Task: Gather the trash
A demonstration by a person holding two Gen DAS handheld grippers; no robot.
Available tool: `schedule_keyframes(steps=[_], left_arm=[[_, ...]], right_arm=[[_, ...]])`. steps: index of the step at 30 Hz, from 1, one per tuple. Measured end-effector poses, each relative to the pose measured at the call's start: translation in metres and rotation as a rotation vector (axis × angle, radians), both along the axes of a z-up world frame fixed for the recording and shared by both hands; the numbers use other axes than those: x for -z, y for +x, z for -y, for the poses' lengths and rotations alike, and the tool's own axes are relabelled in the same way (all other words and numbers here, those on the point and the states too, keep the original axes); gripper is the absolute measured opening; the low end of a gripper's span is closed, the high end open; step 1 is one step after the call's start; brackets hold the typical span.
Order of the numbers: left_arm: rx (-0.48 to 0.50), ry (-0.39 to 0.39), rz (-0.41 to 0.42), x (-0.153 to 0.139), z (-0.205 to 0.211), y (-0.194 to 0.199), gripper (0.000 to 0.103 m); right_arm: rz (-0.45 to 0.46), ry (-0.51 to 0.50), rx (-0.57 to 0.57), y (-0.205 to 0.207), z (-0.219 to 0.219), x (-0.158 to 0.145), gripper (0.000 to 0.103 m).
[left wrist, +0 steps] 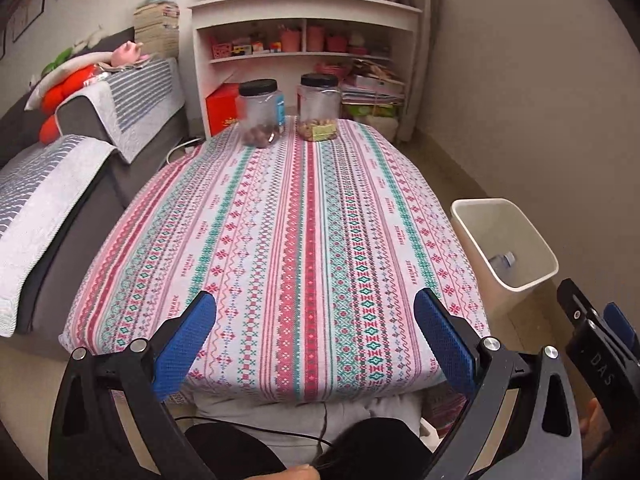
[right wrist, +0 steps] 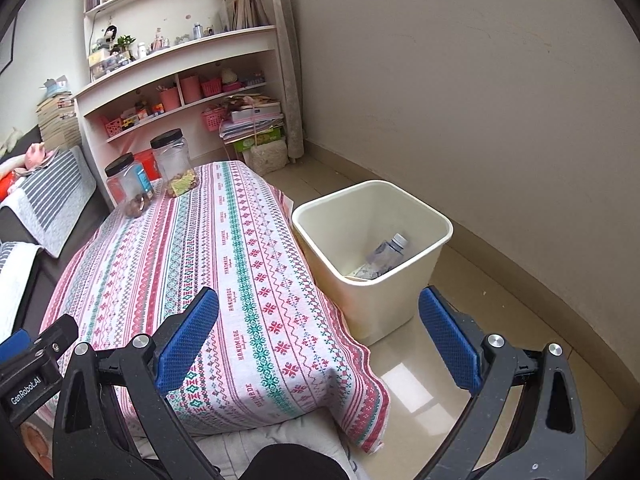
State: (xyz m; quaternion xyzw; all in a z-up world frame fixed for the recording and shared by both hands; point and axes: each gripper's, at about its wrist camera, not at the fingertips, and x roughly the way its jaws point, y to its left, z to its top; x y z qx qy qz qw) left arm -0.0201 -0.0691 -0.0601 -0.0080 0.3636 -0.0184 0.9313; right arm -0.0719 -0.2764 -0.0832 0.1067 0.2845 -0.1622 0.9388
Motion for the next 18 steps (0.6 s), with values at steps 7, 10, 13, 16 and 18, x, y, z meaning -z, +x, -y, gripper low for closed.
schedule_keyframes(steps=[7,10,13,16,18], left_arm=[[-0.027,-0.023,0.023,-0.008,-0.007,-0.004,0.096],[-0.033,-0.040,0.040,-0.010,-0.009,-0.007,0.096],[-0.023,-0.049,0.042,-0.012,-0.009,-0.008,0.096],[-0.018,-0.033,0.043,-0.013,-0.006,-0.009,0.096],[-0.017,-0.028,0.045,-0.014,-0.004,-0.010,0.096]], right_arm=[[0.000,0.001,-0.015,0.000,-0.002,-0.001,0.096],[0.002,0.000,-0.023,0.000,-0.003,-0.004,0.096],[0.007,-0.008,-0.026,0.000,-0.005,-0.007,0.096],[0.011,-0.010,-0.029,0.000,-0.006,-0.009,0.096],[0.010,-0.014,-0.031,0.001,-0.008,-0.010,0.096]])
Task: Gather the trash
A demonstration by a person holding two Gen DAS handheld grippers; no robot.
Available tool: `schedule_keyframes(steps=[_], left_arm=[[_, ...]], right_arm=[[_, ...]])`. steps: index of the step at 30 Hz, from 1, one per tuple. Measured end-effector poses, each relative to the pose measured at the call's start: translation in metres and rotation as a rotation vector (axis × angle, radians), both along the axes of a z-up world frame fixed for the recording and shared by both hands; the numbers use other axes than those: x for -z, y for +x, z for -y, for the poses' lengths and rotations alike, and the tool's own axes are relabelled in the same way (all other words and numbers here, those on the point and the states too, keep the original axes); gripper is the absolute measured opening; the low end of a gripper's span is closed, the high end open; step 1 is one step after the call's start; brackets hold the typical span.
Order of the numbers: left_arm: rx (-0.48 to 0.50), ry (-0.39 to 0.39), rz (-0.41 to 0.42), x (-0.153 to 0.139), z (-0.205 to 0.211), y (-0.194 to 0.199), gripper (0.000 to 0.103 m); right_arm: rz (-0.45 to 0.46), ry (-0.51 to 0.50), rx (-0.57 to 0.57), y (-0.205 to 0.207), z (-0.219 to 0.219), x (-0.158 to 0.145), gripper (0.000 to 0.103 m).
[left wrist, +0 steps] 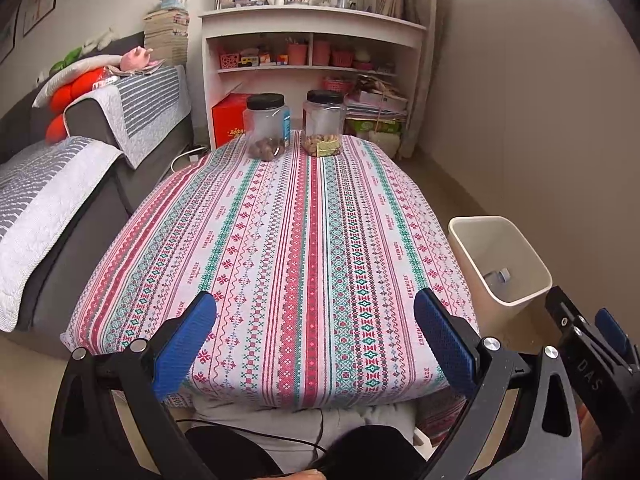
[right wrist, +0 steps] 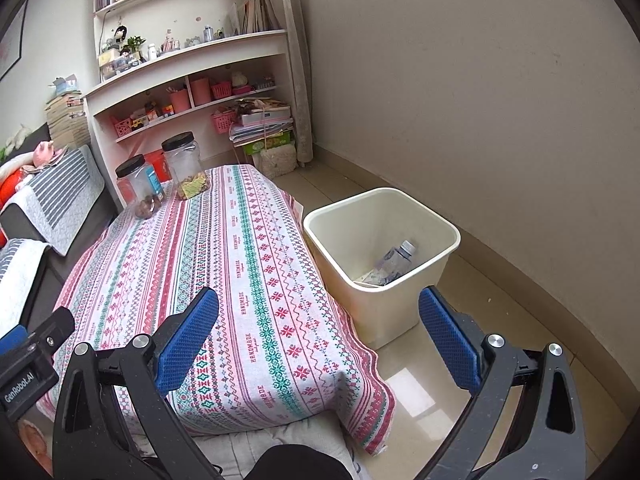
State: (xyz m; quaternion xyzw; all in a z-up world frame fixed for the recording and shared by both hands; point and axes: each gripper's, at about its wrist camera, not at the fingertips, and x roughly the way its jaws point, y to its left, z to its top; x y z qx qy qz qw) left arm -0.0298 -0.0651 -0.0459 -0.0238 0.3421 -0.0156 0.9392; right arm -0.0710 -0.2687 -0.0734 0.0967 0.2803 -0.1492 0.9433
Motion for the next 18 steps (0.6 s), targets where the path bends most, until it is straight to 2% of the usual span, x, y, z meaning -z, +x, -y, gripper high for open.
schedule_keyframes(steps=[18], left_arm=[[-0.011,0.015,0.012,-0.0010,0.0009,0.0003,0.096]], right_arm=[[-0.016,0.006,-0.010,0.0013,-0.0005,0.0023,0.096]])
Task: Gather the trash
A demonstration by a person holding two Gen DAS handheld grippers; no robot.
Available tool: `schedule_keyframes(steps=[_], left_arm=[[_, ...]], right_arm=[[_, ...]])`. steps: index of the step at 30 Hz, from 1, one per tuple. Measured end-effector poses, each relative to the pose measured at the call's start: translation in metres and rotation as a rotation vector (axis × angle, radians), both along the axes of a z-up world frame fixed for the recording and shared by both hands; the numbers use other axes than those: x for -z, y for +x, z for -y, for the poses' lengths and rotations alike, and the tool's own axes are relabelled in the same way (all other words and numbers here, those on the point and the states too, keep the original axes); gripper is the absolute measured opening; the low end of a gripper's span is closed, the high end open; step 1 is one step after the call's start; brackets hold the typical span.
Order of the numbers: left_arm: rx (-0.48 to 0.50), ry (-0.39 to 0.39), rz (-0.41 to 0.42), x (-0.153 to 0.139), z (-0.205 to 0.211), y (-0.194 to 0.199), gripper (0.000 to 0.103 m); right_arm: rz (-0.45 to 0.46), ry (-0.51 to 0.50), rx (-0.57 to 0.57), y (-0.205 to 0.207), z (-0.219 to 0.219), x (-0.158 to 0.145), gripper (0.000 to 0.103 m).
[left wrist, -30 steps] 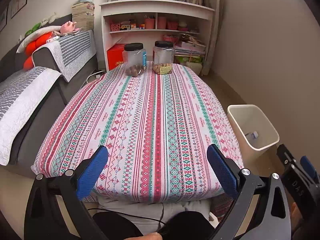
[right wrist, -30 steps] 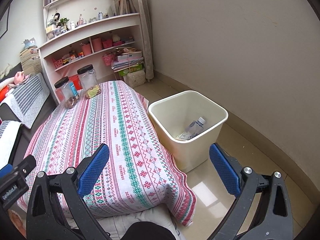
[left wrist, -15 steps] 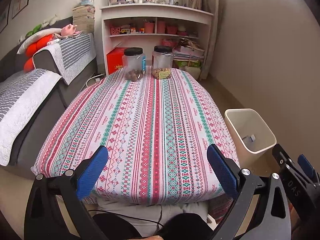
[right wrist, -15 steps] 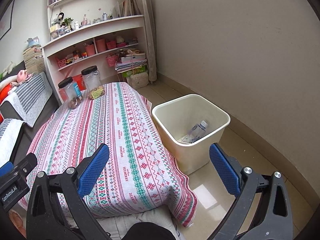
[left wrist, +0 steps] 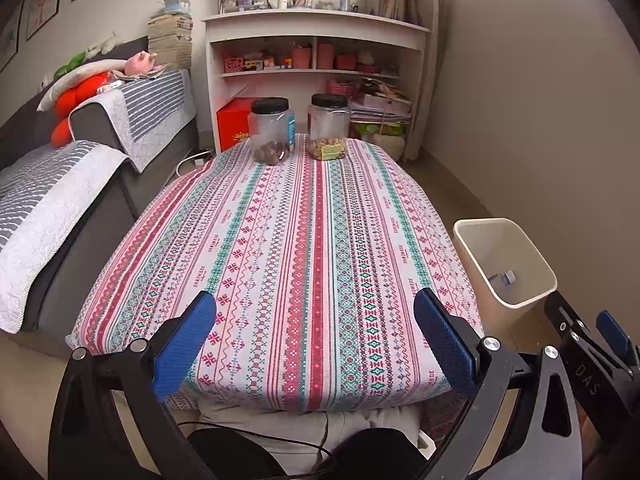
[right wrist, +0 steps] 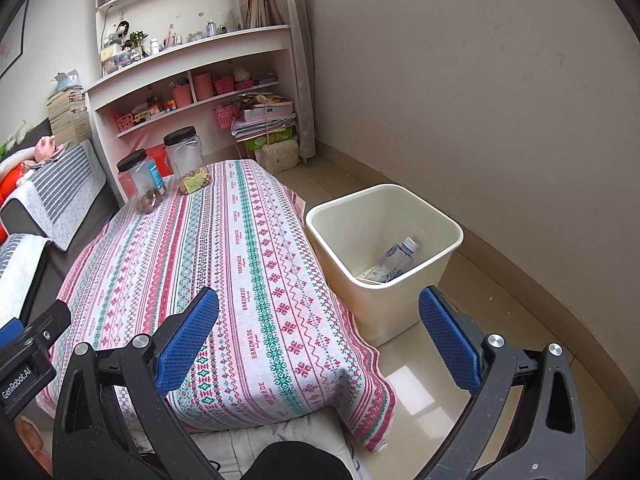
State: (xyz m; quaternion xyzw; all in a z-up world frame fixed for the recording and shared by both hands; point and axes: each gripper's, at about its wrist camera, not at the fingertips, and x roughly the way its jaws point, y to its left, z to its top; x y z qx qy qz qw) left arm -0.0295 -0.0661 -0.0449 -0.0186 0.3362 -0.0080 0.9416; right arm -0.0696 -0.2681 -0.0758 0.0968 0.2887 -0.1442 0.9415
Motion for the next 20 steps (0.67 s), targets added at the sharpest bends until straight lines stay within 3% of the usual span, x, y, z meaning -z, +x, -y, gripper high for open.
schedule_keyframes(steps=[7,11,16,20], left_arm=[[0.039,0.017,0.010,0.005,0.008,-0.003,0.086],[0.047,0.014,0.005,0.007,0.010,-0.003,0.086],[0.032,0.009,0.020,0.002,0.011,-0.005,0.096],[0.029,0.024,0.032,0.000,0.014,-0.006,0.096]], right_arm=[[-0.009,-0.001,-0.013,0.002,0.004,0.000,0.096],[-0.012,0.001,-0.009,0.002,0.007,0.001,0.096],[-0.011,-0.003,-0.006,0.001,0.008,0.001,0.096],[-0.006,-0.017,-0.012,0.001,0.007,0.000,0.096]])
